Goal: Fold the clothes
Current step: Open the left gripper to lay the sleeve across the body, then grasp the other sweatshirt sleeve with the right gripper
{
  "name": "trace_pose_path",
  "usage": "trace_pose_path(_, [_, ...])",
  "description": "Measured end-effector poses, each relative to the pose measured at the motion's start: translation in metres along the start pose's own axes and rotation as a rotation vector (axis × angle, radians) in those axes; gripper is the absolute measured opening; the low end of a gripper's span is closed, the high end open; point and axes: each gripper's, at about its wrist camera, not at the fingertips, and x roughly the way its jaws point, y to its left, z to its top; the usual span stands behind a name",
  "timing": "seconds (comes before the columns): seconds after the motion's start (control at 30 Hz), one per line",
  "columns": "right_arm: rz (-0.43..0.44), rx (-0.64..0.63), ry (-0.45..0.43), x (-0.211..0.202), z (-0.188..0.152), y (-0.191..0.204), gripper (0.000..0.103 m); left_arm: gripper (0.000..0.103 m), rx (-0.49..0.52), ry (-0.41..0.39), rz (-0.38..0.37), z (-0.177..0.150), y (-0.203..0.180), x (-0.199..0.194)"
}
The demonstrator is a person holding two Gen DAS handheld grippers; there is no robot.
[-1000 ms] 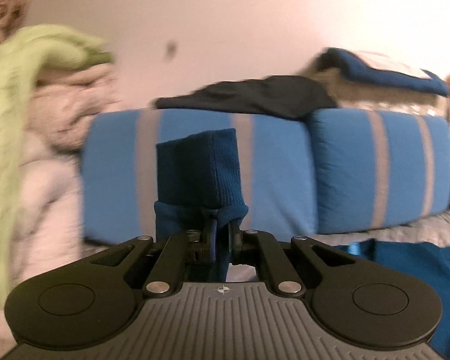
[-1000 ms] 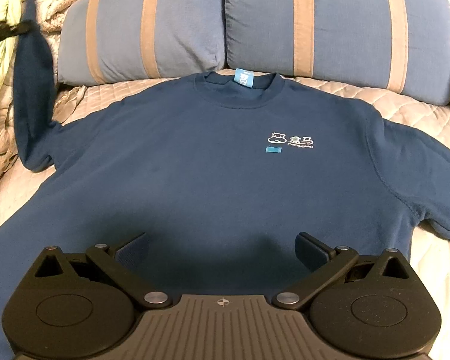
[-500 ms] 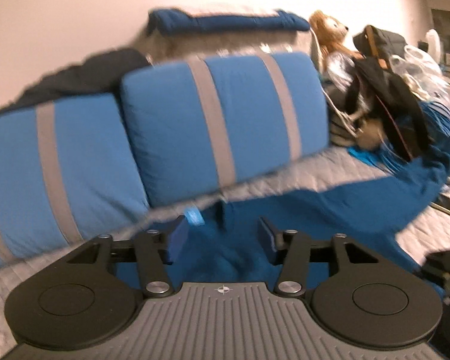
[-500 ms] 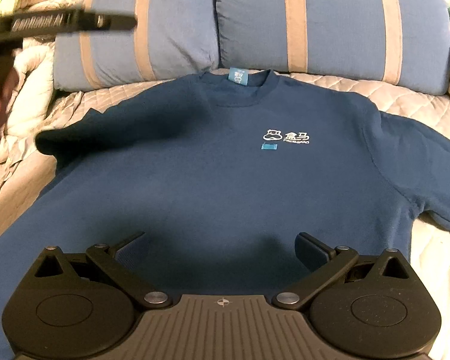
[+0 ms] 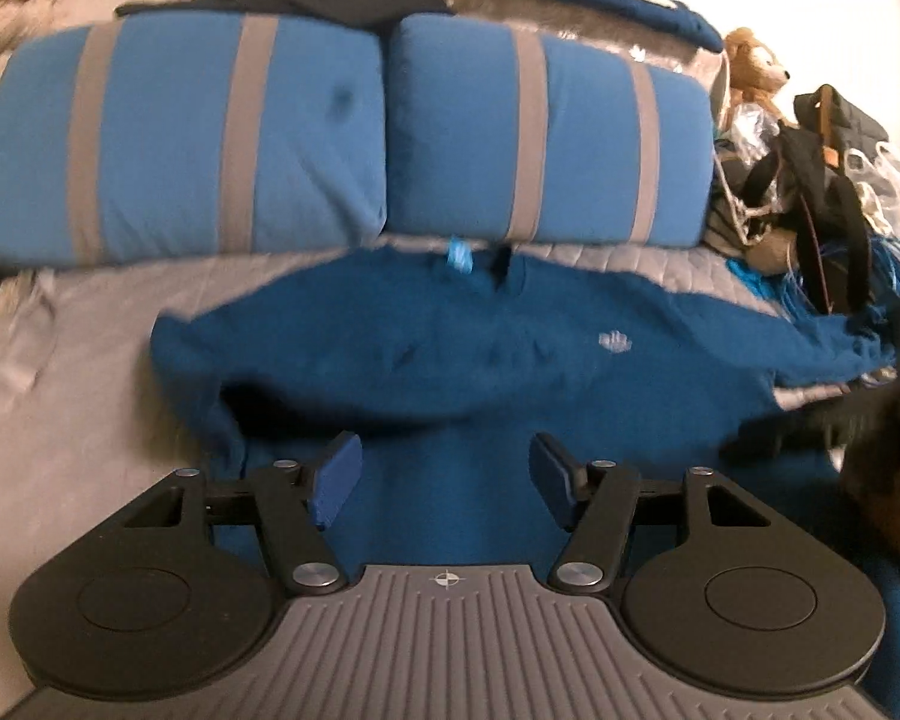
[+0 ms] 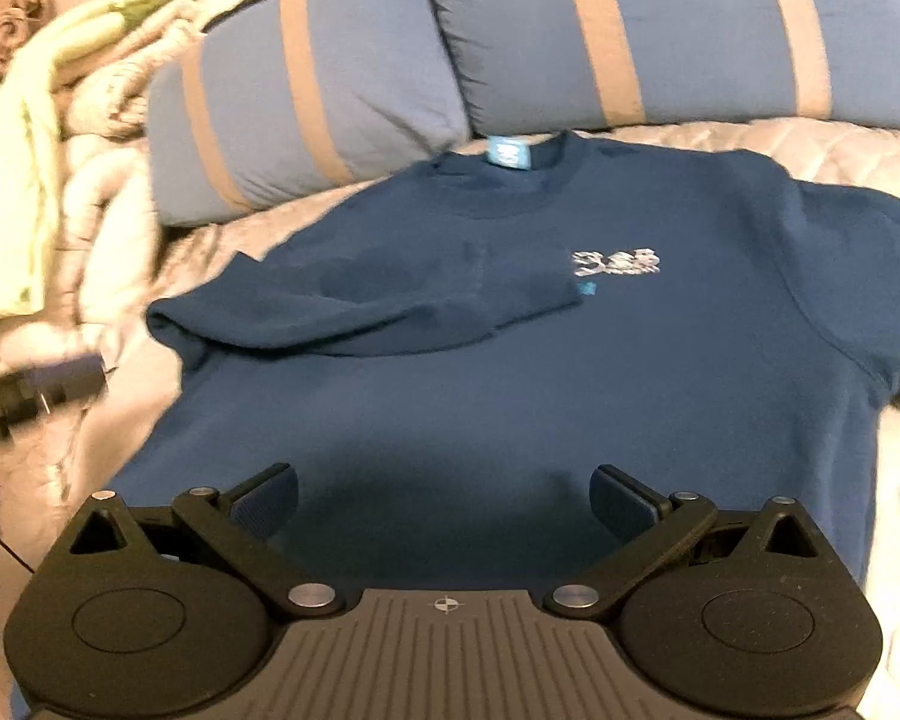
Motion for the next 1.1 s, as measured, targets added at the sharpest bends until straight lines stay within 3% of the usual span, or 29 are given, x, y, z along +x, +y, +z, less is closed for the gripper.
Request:
trace_pose_path(0.23, [-0.116, -0.312, -0.024, 0.0, 0.024, 0.026, 0.091, 0.061, 0.018, 0.027, 0.054, -0.037, -0.011, 0.005])
trace_pose_path(0.4, [-0.159, -0.473, -0.033, 0.016, 0.044, 0.032, 0.081, 0.061, 0.037, 0.052, 0.059, -0.038, -0.013, 0.013])
trace_pose_path(0.6, [-0.162, -0.524, 0.01, 0.06, 0.064, 0.028, 0.06, 0.061, 0.024, 0.045, 0.002, -0.042, -0.009, 0.012])
trace_pose_path(0.8, [-0.134, -0.551, 0.039, 0.103, 0.072, 0.026, 0.054, 0.061, -0.073, 0.047, -0.046, -0.043, 0.005, 0.014])
trace_pose_path(0.9, [-0.121, -0.547, 0.05, 0.116, 0.075, 0.024, 0.034, 0.061, -0.068, 0.052, -0.041, -0.042, 0.003, 0.015])
trace_pose_path(0.93, [-0.112, -0.549, 0.054, 0.118, 0.075, 0.024, 0.015, 0.061, -0.065, 0.054, -0.04, -0.042, 0.002, 0.015])
trace_pose_path(1.1, [-0.094, -0.599, 0.069, 0.106, 0.069, 0.03, 0.009, 0.061, -0.074, 0.056, -0.052, -0.042, 0.004, 0.017])
